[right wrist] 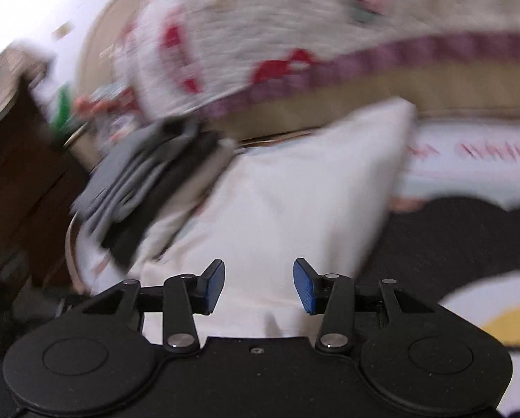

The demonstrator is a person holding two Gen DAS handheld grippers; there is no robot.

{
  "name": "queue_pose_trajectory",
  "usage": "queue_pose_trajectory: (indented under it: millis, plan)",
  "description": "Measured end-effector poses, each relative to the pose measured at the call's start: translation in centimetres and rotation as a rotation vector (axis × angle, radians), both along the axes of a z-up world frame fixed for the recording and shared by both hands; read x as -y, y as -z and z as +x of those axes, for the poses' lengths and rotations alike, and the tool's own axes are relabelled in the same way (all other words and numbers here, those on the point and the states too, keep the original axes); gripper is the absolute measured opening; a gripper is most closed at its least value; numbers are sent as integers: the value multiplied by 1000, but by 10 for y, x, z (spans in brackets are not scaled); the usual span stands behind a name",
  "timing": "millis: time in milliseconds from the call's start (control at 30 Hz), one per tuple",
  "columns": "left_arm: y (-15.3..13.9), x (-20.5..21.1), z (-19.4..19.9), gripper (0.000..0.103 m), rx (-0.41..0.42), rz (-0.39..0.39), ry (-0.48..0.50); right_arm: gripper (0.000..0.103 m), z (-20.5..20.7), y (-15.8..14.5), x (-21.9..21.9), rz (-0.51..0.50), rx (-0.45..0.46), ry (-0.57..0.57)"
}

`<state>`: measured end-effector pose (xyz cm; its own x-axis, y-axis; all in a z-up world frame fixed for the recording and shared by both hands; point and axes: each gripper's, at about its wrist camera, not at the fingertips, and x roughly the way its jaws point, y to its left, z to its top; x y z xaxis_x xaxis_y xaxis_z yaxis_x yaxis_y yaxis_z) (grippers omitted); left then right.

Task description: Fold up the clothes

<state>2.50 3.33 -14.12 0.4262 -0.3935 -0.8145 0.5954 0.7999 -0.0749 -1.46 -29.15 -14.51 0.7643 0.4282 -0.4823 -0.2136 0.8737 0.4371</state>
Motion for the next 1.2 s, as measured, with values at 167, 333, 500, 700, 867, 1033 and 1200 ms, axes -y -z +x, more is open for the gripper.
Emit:
queue_pose_trajectory:
  millis: [167,333,500,700,867,1033,1200]
  plan:
    - [1,-43,-6,50,-54,-51,-132,50,-32,-12,-71,-219,-19,-211]
    - [14,-65,-7,10,-134,-152,-139,50,-48,10,-110,-327,-142,-323]
    - [-5,-79,-14,0,-90,-172,-260,50,-52,21,-104,-352,-192,-341]
    - [-5,-103,-20,3,-82,-193,-304,50,-58,23,-108,-369,-185,-290]
    - [-14,-92,-3,37,-18,-328,-174,53,-65,25,-114,-388,-170,-247]
    - [4,-55,39,8,-77,-344,-78,56,-65,29,-111,-359,-155,-236]
    - [-3,-49,49,0,47,-242,-137,56,-67,31,-107,-317,-144,-224]
